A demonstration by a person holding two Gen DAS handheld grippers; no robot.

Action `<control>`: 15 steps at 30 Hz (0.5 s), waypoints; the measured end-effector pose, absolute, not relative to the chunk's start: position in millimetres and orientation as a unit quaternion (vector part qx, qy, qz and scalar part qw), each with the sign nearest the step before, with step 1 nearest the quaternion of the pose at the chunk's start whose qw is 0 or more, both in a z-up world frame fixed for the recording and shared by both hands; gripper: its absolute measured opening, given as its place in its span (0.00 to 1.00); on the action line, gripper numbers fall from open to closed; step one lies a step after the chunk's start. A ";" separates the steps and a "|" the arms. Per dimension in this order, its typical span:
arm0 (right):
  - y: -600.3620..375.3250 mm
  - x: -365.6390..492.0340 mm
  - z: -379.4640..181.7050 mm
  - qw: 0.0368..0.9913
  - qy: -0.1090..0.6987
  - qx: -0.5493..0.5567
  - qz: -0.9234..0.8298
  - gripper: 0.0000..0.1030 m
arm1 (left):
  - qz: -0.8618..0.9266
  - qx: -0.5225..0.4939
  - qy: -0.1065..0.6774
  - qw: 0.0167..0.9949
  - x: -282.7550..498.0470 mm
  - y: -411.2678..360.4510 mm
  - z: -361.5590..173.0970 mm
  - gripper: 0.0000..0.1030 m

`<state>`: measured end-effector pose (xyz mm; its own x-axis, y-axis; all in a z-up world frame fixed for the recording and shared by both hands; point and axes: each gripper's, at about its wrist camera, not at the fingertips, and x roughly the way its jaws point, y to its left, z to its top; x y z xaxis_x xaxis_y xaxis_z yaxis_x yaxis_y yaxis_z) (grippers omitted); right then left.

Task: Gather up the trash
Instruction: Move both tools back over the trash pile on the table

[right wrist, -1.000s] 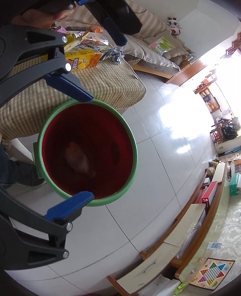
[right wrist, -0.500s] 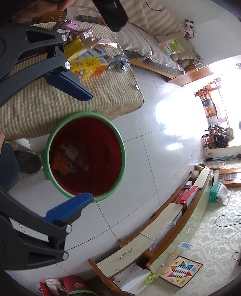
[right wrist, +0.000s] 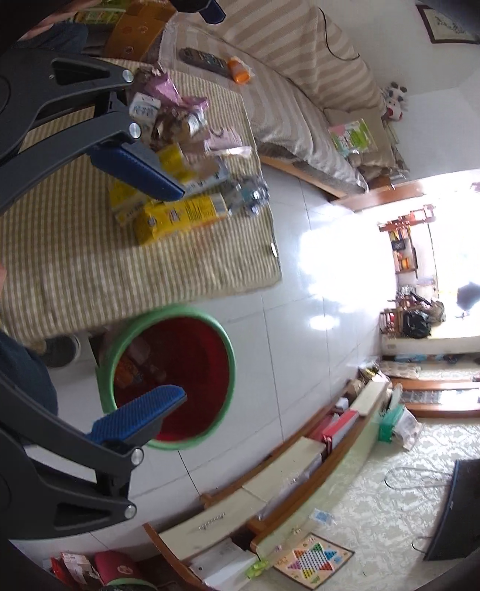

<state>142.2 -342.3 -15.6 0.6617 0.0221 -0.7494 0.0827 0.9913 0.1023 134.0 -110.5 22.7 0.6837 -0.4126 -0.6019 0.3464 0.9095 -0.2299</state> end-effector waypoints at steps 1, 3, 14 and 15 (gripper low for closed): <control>-335.2 144.4 -19.6 0.901 0.428 0.071 0.002 0.95 | -0.197 -0.049 0.343 0.917 130.1 -97.8 21.6 0.92; -320.1 147.0 -26.0 0.889 0.449 0.079 0.027 0.95 | -0.189 -0.052 0.353 0.915 124.9 -75.2 17.5 0.92; -261.1 151.2 -50.4 0.875 0.478 0.034 0.071 0.96 | -0.097 -0.033 0.399 0.911 109.7 10.9 -28.5 0.92; -258.1 153.0 -53.4 0.872 0.483 0.027 0.072 0.96 | -0.090 -0.036 0.404 0.910 110.6 17.4 -34.0 0.92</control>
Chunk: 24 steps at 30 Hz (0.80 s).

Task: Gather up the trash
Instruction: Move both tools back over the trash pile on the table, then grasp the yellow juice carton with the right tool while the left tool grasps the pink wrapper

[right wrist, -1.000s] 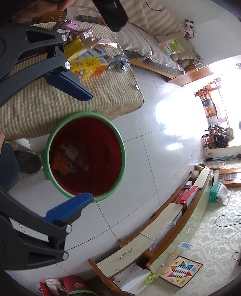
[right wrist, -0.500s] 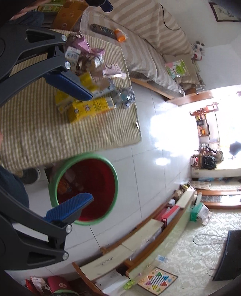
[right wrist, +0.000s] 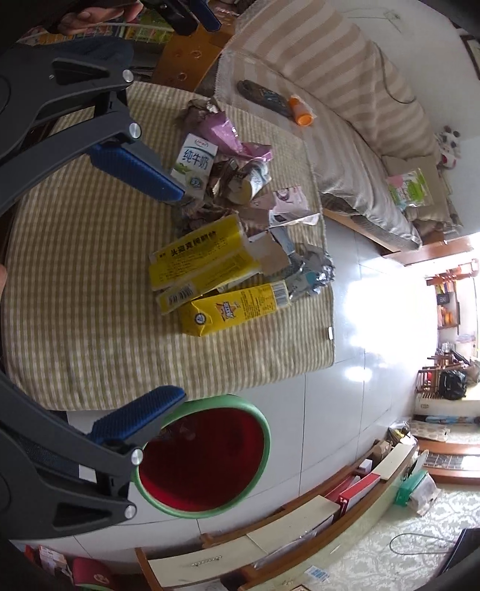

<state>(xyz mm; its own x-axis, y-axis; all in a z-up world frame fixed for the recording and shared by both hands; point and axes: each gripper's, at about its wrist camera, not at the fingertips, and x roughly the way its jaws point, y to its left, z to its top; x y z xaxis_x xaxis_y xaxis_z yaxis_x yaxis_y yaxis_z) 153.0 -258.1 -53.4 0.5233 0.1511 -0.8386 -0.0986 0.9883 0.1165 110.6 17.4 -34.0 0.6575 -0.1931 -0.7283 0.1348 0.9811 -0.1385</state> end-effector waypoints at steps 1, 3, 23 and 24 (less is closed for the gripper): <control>-257.4 154.2 -55.3 0.871 0.486 0.026 0.074 0.95 | -0.078 -0.036 0.410 0.908 113.1 21.5 -39.3 0.92; -256.7 155.9 -60.5 0.867 0.491 0.027 0.079 0.96 | -0.064 -0.034 0.422 0.903 117.4 29.7 -48.8 0.92; -264.3 208.6 -101.0 0.852 0.518 0.034 0.075 0.95 | -0.066 -0.053 0.498 0.863 213.0 31.5 -112.8 0.83; -264.5 214.1 -104.4 0.850 0.521 0.035 0.075 0.95 | -0.064 -0.051 0.506 0.858 220.8 30.6 -119.0 0.82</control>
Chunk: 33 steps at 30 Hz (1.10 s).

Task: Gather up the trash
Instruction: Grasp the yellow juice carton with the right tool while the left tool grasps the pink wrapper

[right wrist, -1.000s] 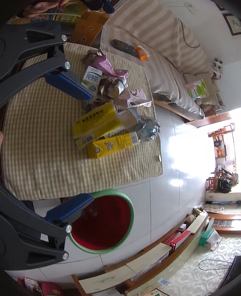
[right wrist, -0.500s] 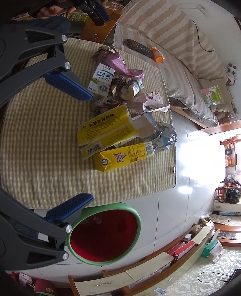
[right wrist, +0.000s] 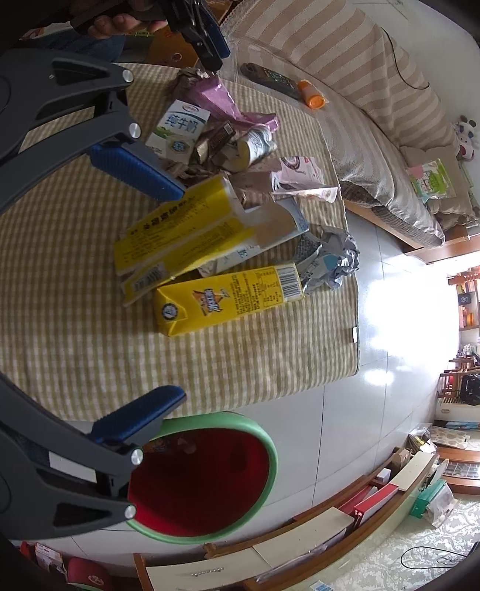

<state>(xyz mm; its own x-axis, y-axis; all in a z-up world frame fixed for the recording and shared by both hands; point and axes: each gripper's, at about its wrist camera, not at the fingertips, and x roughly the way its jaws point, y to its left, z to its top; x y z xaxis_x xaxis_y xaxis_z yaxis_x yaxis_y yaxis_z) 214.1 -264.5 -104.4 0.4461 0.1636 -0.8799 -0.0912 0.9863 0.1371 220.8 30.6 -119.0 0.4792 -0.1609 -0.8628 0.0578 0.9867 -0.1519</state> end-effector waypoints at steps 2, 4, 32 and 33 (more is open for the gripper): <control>-264.5 223.7 -110.1 0.846 0.527 0.035 0.078 0.92 | -0.060 -0.050 0.518 0.852 232.7 31.2 -126.8 0.82; -264.2 233.7 -116.1 0.843 0.533 0.029 0.075 0.82 | -0.059 -0.054 0.529 0.845 244.7 31.7 -135.1 0.81; -265.7 281.6 -172.6 0.793 0.596 0.053 0.116 0.39 | -0.059 -0.111 0.573 0.810 296.5 36.7 -184.5 0.70; -267.4 281.7 -172.6 0.793 0.595 0.058 0.115 0.39 | -0.062 -0.126 0.575 0.806 296.2 41.3 -187.2 0.64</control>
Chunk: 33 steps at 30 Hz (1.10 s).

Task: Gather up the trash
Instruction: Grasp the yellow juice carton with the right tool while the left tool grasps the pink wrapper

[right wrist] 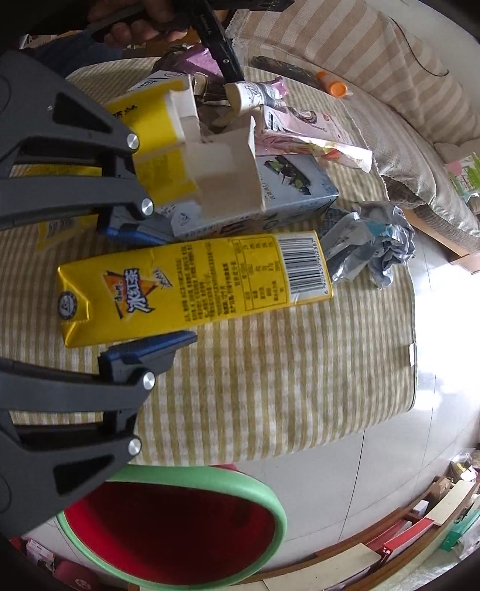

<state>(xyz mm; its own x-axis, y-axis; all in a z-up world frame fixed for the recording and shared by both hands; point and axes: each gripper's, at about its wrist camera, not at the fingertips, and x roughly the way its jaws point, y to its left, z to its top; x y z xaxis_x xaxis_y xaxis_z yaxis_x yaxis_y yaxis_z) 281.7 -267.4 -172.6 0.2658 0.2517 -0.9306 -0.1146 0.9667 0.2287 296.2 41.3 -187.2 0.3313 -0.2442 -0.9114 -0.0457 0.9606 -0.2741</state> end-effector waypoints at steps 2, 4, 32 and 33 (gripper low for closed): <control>-271.5 279.9 -171.7 0.795 0.592 0.065 0.113 0.39 | -0.051 -0.129 0.576 0.806 295.2 46.9 -188.1 0.47; -274.5 277.8 -172.2 0.794 0.593 0.069 0.112 0.39 | -0.051 -0.129 0.580 0.803 294.6 48.6 -188.6 0.47; -285.8 251.0 -106.7 0.835 0.533 0.089 0.105 0.38 | -0.043 -0.129 0.509 0.850 267.0 55.1 -128.4 0.22; -285.3 248.5 -100.7 0.837 0.529 0.088 0.106 0.38 | -0.044 -0.129 0.503 0.854 263.9 53.7 -121.0 0.22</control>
